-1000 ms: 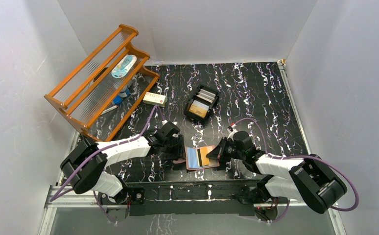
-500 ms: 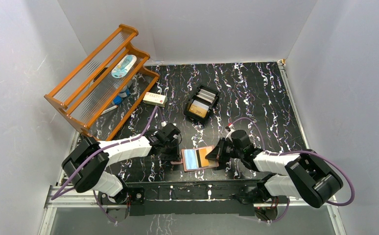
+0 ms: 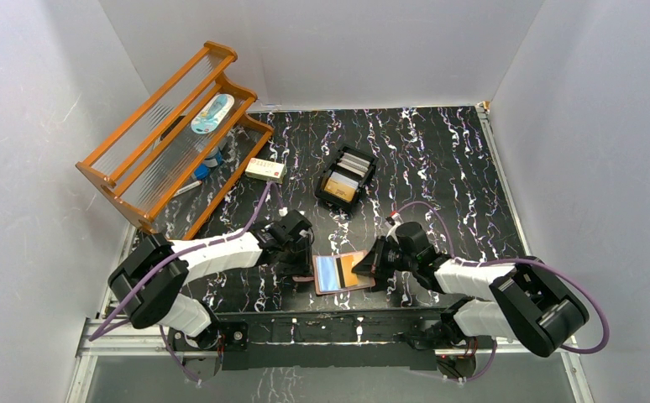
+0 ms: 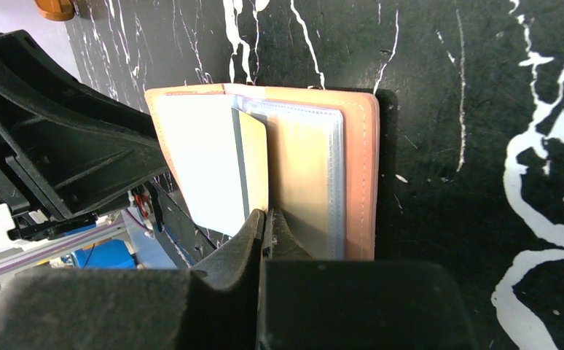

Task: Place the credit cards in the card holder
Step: Insert the credit card into the card holder.

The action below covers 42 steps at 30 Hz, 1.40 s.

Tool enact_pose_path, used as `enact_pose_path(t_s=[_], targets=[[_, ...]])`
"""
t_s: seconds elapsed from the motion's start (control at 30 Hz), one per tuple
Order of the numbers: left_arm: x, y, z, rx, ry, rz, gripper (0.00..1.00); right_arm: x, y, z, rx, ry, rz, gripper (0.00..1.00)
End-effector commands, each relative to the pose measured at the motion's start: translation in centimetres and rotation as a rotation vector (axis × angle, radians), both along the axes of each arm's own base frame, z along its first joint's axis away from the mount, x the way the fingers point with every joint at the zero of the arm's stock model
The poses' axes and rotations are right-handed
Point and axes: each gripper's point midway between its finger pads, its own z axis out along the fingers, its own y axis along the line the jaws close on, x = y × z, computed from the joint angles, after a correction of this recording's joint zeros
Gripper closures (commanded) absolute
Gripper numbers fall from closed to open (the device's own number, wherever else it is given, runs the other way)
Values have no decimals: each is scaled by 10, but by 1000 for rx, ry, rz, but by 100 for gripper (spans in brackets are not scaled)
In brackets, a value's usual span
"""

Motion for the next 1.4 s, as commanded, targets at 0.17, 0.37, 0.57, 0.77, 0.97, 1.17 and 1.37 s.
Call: enact_pose_path(t_s=[0.17,0.37,0.57,0.77,0.97,1.17,1.37], targets=[[9,-18,75,-156,-115,0,58,-2,-2,-1,-33,4,16,99],[8,-32,67,-194,-95,-38,62,0,0,1,-34,-3,19,99],[6,-15,22,-61,-57,-30,90,1,-1,2,-45,-6,16,99],[2,-8,-8,-4,-24,-44,97,0,-2,0,-57,0,24,99],[-2,5,-27,65,-2,-41,97,0,-7,-3,-88,-3,10,99],[-5,12,-36,109,20,-33,97,6,-11,2,-102,-33,-16,100],[-4,10,-37,109,25,-38,96,3,-3,-1,-74,-12,22,100]])
